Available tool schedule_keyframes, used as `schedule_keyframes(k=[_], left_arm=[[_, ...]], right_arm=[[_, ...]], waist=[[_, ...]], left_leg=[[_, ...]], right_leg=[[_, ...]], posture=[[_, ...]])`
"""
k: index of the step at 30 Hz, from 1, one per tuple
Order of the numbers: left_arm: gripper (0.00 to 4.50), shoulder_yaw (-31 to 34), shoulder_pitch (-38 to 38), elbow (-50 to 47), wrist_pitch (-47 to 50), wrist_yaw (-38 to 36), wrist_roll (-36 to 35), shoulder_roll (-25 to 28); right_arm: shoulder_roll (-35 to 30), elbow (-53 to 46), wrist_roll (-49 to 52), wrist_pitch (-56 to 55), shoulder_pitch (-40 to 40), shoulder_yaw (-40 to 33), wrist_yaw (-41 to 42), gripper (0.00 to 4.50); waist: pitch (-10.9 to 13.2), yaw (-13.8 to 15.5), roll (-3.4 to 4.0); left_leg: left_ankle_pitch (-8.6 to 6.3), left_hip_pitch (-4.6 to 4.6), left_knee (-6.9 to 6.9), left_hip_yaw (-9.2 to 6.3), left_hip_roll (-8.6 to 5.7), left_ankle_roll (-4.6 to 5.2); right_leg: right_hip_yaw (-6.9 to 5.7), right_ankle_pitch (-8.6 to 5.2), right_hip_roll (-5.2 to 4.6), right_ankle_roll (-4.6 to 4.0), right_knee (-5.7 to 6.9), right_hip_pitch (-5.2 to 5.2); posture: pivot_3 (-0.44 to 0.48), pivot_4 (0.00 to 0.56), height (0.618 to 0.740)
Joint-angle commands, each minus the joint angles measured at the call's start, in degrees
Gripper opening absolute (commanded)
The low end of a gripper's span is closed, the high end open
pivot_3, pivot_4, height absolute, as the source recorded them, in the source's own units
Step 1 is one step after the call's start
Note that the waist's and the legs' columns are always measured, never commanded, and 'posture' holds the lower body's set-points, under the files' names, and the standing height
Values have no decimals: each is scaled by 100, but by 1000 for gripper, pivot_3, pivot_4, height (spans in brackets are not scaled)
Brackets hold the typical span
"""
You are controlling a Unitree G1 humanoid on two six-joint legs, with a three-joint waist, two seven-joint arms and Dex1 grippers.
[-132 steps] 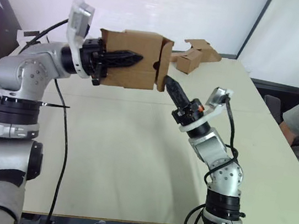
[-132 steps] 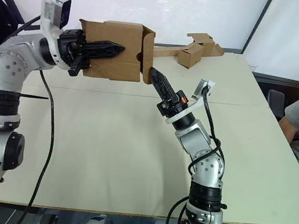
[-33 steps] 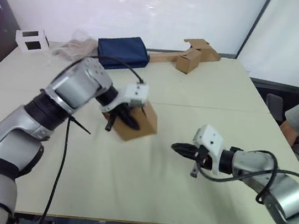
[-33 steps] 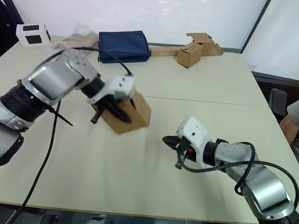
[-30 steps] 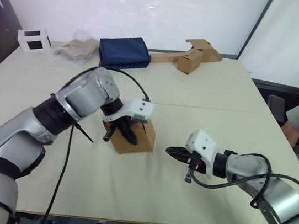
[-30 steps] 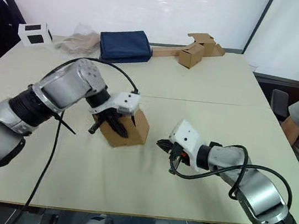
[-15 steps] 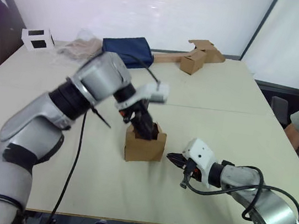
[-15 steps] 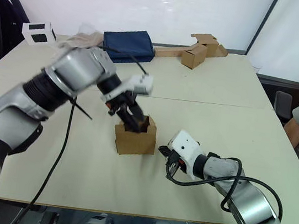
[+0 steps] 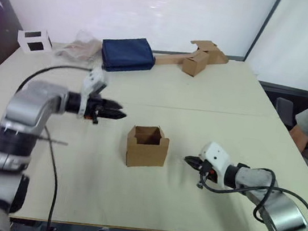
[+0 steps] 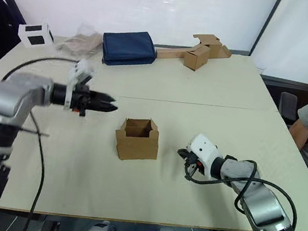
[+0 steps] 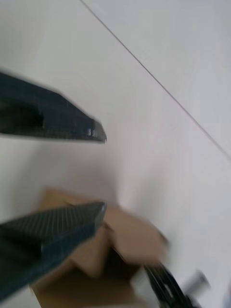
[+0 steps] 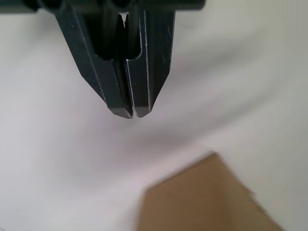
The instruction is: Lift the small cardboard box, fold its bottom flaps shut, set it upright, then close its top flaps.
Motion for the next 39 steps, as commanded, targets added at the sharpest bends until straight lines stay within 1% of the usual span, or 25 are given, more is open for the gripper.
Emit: schedule_keyframes(k=[1, 2, 5, 7, 9, 13, 16, 18, 21, 26, 29, 31, 36, 39], left_arm=[[248, 510, 718, -892, -286, 540, -118, -86], [67, 540, 1077, -1128, -305, 674, -150, -169], [67, 445, 1941, -1759, -169, 1106, -225, -498], [67, 375, 2219, -1917, -99, 1373, -232, -696], [67, 311, 2328, -2013, 14, 1613, -293, -902], [67, 18, 2334, -2063, 43, 1856, -313, -1161], [67, -147, 2219, -1918, -38, 1929, -291, -1248], [67, -271, 2087, -1742, -107, 1908, -269, -1270], [67, -324, 2044, -1637, -150, 1906, -319, -1292], [67, -402, 2073, -1579, -233, 1819, -358, -1240], [67, -169, 2054, -1534, -229, 1676, -564, -1205], [67, -26, 2017, -1456, -142, 1456, -725, -1018], [67, 63, 1834, -1402, -66, 876, -1041, -458], [67, 149, 1453, -1072, -193, 670, -1067, -245]], right_arm=[[325, 239, 175, -187, -232, -152, 147, 0], [461, 351, 260, -174, -290, -200, 164, 0], [701, 526, 362, -104, -401, -226, 272, 0], [772, 526, 341, -53, -427, -142, 329, 0], [838, 472, 364, 24, -423, -70, 386, 0], [935, 246, 409, 221, -356, 31, 469, 0], [1026, 55, 431, 384, -296, 114, 461, 0], [1013, -118, 266, 408, -205, 319, 419, 0], [1119, -293, 204, 447, -74, 390, 253, 0], [1103, -390, 71, 435, 85, 386, 122, 0], [984, -371, -77, 278, 122, 301, 79, 0], [919, -332, -75, 119, 96, 92, 86, 0], [663, -241, 132, -26, -70, -428, 310, 0], [478, -254, 534, 179, -367, -848, 594, 0]], waist=[[0, 51, 0], [-2, 61, 1], [-4, 105, 4], [-3, 155, 1], [-4, 188, 0], [-5, 226, 2], [-5, 231, 2], [-5, 232, 2], [-6, 232, 1], [-6, 230, 1], [-6, 232, 1], [-6, 232, 1], [-6, 228, 1], [-6, 244, 1]], left_leg=[[0, 0, 1, 0, 0, 0], [0, -1, 2, 2, -1, 0], [0, 6, 1, 7, -2, 0], [0, 5, 3, 5, -2, 0], [0, 4, 10, -1, -2, -1], [0, 15, 8, 0, -2, 0], [0, 15, 7, 0, -2, 0], [0, 15, 7, 0, -2, 0], [0, 16, 6, -1, -2, 0], [0, 16, 5, 0, -2, 0], [0, 17, 5, 0, -2, 0], [0, 17, 5, 0, -2, 0], [0, 18, 3, 0, -2, -1], [0, 18, 3, 0, -3, 0]], right_leg=[[0, 0, -1, 0, 2, 1], [0, 0, -2, 0, 2, 1], [3, 0, -7, 1, -2, 9], [1, 1, -7, 1, -1, 10], [-7, 1, -6, 0, 1, 14], [-6, 1, -4, 1, -3, 27], [-6, 1, -4, 1, -4, 26], [-7, 2, -3, 0, -3, 26], [-8, 1, -1, 0, -3, 27], [-7, 1, -2, 0, -4, 26], [-7, 1, -2, 0, -4, 27], [-7, 1, -2, 0, -4, 27], [-7, 1, -1, 0, -4, 27], [-8, 1, -2, 0, -8, 30]], posture=[[0, 150, 740], [0, 150, 740], [0, 150, 740], [0, 150, 740], [0, 150, 740], [0, 150, 740], [0, 150, 740], [0, 150, 740], [0, 150, 740], [0, 150, 740], [0, 150, 740], [0, 150, 740], [0, 150, 740], [0, 150, 740]])
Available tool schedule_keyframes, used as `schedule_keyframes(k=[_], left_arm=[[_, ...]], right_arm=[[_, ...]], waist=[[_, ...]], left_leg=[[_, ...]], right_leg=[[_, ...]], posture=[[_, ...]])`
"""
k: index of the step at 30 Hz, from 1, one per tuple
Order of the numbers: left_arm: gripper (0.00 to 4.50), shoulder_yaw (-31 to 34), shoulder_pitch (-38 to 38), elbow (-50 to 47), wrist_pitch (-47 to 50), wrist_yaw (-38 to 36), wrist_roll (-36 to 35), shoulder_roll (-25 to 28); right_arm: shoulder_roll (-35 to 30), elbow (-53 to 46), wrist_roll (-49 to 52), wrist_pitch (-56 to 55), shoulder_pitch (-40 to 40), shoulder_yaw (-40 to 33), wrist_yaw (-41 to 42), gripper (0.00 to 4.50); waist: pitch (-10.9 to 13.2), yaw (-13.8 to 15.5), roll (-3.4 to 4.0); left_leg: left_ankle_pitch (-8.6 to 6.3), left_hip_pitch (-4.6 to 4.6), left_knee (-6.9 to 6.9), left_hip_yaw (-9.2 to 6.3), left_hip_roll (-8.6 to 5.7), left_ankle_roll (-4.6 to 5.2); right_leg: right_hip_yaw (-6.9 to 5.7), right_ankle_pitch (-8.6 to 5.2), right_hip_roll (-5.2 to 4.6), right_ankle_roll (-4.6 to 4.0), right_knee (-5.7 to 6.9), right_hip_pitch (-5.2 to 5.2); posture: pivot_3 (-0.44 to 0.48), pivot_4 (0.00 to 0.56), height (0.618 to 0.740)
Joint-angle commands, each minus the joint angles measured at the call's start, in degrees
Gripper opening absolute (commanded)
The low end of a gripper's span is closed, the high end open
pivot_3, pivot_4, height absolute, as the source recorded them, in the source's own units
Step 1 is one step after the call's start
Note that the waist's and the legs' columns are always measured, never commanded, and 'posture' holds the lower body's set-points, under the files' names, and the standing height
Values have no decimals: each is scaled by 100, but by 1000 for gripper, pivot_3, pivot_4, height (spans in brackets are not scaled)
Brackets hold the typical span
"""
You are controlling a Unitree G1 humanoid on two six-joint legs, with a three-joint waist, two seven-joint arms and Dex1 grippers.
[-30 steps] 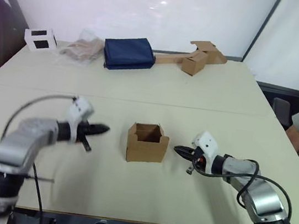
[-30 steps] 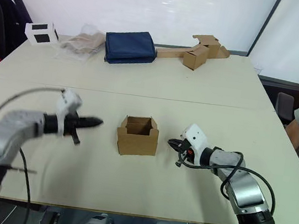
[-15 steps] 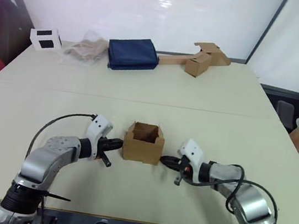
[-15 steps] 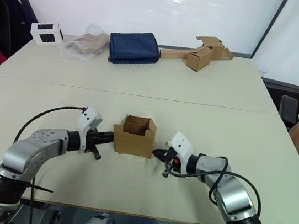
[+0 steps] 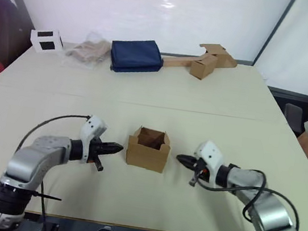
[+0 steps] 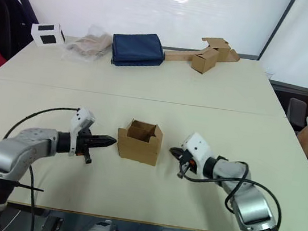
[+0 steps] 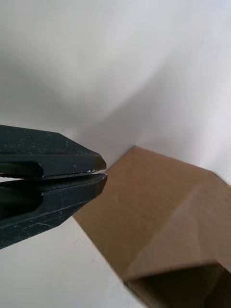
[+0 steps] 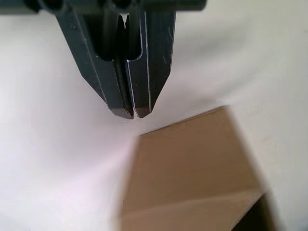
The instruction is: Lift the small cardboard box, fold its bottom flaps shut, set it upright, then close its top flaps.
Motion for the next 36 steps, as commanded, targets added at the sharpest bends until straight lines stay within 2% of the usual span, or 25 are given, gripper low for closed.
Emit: schedule_keyframes(k=[1, 6, 14, 22, 28, 36], left_arm=[[67, 266, -498, 279, -189, -232, -170, 147], [67, 264, -873, 321, -173, -172, -281, 10], [67, 100, -879, 178, 57, -83, -533, -287], [67, -308, -794, 122, 15, -88, -446, -378], [67, -502, -539, 385, -427, -145, -202, -421], [67, -488, -524, 303, -377, -57, -247, -479]], right_arm=[[-161, -139, 547, 143, -373, -567, 288, 0], [-76, -388, 1067, 546, -624, -659, 375, 0], [321, -681, 1125, 748, -714, -193, 115, 0], [396, -550, 549, 451, -729, 470, 7, 0], [463, -410, 352, 354, -789, 626, -31, 0], [461, -65, 107, 162, -969, 655, -21, 0]], waist=[[0, 5, 0], [0, -10, 0], [0, -27, 0], [0, -13, 0], [-1, -12, 1], [-1, -11, 0]], left_leg=[[0, 1, 1, 0, 0, 0], [0, 0, -5, -1, 1, 1], [0, 1, -4, -1, 2, 1], [0, 1, -3, -1, 1, 0], [0, 2, -4, -1, 1, 0], [0, 3, -3, -1, 1, 0]], right_leg=[[-1, 0, 0, 0, 0, 2], [-2, 0, 1, 0, -6, 2], [-1, 0, 2, 0, -3, 0], [-2, 0, 0, 0, -5, 1], [-1, 0, 1, 0, -4, 1], [-1, 0, 0, 0, -4, 3]], posture=[[0, 150, 740], [0, 150, 740], [0, 150, 740], [0, 150, 740], [0, 150, 740], [0, 150, 740]])
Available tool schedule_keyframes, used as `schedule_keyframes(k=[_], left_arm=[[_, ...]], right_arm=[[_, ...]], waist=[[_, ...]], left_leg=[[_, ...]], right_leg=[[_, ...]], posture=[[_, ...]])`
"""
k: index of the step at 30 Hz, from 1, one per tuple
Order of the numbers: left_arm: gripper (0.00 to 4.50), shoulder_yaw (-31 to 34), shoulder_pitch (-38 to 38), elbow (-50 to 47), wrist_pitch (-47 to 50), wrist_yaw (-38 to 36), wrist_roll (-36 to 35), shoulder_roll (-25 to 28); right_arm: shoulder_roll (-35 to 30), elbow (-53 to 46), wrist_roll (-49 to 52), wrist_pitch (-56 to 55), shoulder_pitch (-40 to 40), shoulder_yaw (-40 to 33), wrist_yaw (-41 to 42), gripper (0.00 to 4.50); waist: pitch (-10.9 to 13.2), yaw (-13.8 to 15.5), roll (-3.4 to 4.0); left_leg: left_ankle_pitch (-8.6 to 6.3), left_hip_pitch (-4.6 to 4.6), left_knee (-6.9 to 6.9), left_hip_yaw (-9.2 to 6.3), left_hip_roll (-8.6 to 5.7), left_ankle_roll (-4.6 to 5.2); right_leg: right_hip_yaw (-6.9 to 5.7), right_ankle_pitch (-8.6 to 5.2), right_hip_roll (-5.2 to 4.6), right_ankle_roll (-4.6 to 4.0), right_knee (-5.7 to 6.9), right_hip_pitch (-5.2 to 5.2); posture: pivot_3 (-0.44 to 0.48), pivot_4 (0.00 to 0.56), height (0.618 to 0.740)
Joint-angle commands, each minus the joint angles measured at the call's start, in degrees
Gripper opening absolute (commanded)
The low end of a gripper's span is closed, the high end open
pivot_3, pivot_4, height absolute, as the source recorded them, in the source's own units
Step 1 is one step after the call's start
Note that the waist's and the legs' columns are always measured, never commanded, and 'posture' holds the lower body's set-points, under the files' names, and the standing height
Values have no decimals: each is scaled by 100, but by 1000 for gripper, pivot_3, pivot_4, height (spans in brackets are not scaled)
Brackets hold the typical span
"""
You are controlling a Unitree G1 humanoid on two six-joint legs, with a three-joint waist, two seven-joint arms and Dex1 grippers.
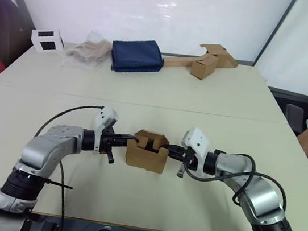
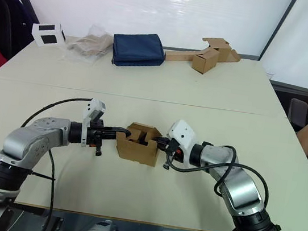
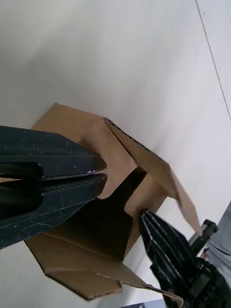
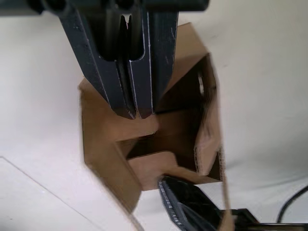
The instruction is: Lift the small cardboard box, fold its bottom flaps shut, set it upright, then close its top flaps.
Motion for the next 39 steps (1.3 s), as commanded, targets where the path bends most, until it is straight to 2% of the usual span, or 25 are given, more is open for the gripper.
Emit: schedule_keyframes(k=[1, 7, 13, 17, 23, 32, 35, 39], left_arm=[[67, -79, 53, -64, 39, 67, 34, -39], [67, 334, -169, -33, 47, 388, -179, -283], [67, 767, -501, 205, 468, -143, -853, 4], [67, 736, -810, 815, 85, -190, -566, 20], [67, 290, -1399, 2353, -932, -158, 384, -166], [67, -271, -2021, 3698, -1763, -340, 1231, -770], [67, -373, -2002, 3811, -1722, -568, 1308, -831], [67, -505, -1773, 3623, -1711, -687, 1464, -837]], right_arm=[[40, 85, -62, -155, -132, -49, 34, 0], [71, 70, 233, -67, -238, -291, 165, 0], [-69, 36, 575, 63, -330, -764, 309, 0], [-130, -98, 1020, 365, -485, -1163, 363, 0], [-201, -867, 2032, 1251, -638, -1604, 233, 0], [-435, -2003, 2476, 1775, -750, -1214, 54, 0], [-693, -2182, 1829, 1528, -607, -474, 97, 0], [-594, -2005, 1351, 1183, -599, 138, 55, 0]], waist=[[0, 2, 0], [0, 9, 0], [0, -11, -1], [0, -5, 0], [0, 6, 0], [0, -4, -1], [0, -21, 0], [0, -90, -1]], left_leg=[[0, 0, 0, 0, 0, 0], [0, 0, 1, 0, 0, 0], [0, 0, -1, -1, 0, 0], [0, 0, -1, -1, 0, 0], [0, -2, -2, -1, -1, 0], [0, -10, -1, -3, -2, 0], [0, -10, -2, -3, -2, 0], [0, -9, -1, -4, -2, 0]], right_leg=[[0, 0, 0, 0, 0, 1], [0, 0, -1, 0, 0, 1], [0, 0, 1, 0, 1, -1], [-1, 0, 1, 0, 0, -1], [-2, 0, 0, 0, -4, -1], [-4, 0, 1, 0, -4, -7], [-4, 0, 2, 0, -2, -9], [-4, 0, 3, 0, -2, -10]], posture=[[0, 150, 740], [0, 150, 740], [0, 150, 740], [0, 150, 740], [0, 150, 740], [0, 150, 740], [0, 150, 740], [0, 150, 740]])
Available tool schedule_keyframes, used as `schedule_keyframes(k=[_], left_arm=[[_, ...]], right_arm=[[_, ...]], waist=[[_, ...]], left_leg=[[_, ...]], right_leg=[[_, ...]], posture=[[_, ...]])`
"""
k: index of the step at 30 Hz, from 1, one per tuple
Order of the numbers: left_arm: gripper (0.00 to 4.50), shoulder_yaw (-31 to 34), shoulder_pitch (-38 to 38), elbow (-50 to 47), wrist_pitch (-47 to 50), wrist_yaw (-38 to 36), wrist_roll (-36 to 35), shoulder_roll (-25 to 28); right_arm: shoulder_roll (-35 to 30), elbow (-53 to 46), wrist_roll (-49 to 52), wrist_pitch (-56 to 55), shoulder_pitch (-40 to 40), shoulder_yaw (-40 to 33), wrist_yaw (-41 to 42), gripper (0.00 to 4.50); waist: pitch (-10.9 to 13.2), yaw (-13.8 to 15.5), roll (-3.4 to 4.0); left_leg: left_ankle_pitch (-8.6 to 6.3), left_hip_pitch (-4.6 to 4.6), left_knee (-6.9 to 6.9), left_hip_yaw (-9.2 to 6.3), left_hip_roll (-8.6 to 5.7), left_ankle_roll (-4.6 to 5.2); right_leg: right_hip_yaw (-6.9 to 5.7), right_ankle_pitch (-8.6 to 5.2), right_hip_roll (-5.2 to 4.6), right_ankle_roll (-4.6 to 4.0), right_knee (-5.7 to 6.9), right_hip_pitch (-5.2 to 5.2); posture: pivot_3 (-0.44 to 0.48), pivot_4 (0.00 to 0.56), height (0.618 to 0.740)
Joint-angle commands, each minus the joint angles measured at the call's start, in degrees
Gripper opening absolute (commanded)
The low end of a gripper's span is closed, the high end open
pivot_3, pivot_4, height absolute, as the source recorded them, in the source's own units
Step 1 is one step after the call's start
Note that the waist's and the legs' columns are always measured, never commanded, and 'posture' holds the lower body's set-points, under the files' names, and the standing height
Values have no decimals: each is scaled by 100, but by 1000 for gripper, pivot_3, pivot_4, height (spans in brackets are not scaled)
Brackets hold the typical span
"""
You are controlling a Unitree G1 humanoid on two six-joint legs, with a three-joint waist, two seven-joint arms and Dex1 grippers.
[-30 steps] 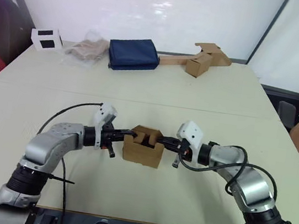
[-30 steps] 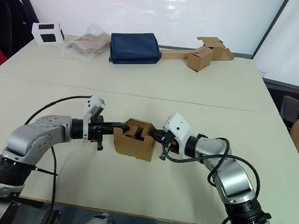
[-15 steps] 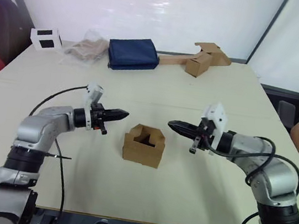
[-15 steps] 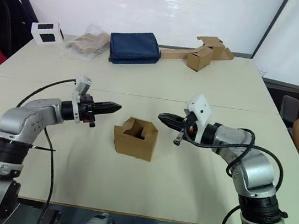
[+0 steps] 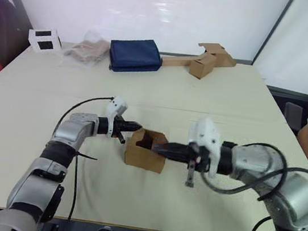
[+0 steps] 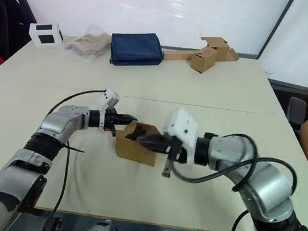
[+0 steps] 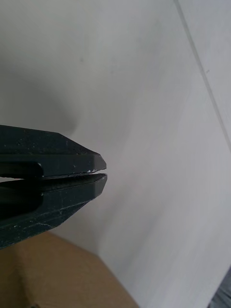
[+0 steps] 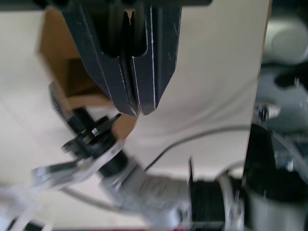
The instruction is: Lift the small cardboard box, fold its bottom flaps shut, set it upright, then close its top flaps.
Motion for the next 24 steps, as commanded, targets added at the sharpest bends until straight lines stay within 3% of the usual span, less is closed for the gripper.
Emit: schedule_keyframes(k=[1, 6, 24], left_arm=[[67, 6, 147, -281, 12, -134, 24, 5], [67, 153, 404, -814, 386, -146, -162, 50], [67, 343, 954, -1668, 699, 146, -241, 164]], right_arm=[[91, -7, -376, -329, -111, 370, -8, 0], [-2, 374, -1195, -907, -148, 927, 102, 0], [383, 1376, -2028, -1731, -149, 1050, 381, 0]], waist=[[0, -48, 0], [0, -75, 0], [0, -72, 0]], left_leg=[[0, 0, 0, 0, 0, 0], [0, -2, 0, -5, 0, 0], [0, -2, 1, -7, 0, 0]], right_leg=[[0, 0, 0, 0, 0, 0], [-2, 0, -1, 0, 0, -1], [-2, 0, -2, 0, -1, 1]], posture=[[0, 150, 740], [0, 150, 740], [0, 150, 740]])
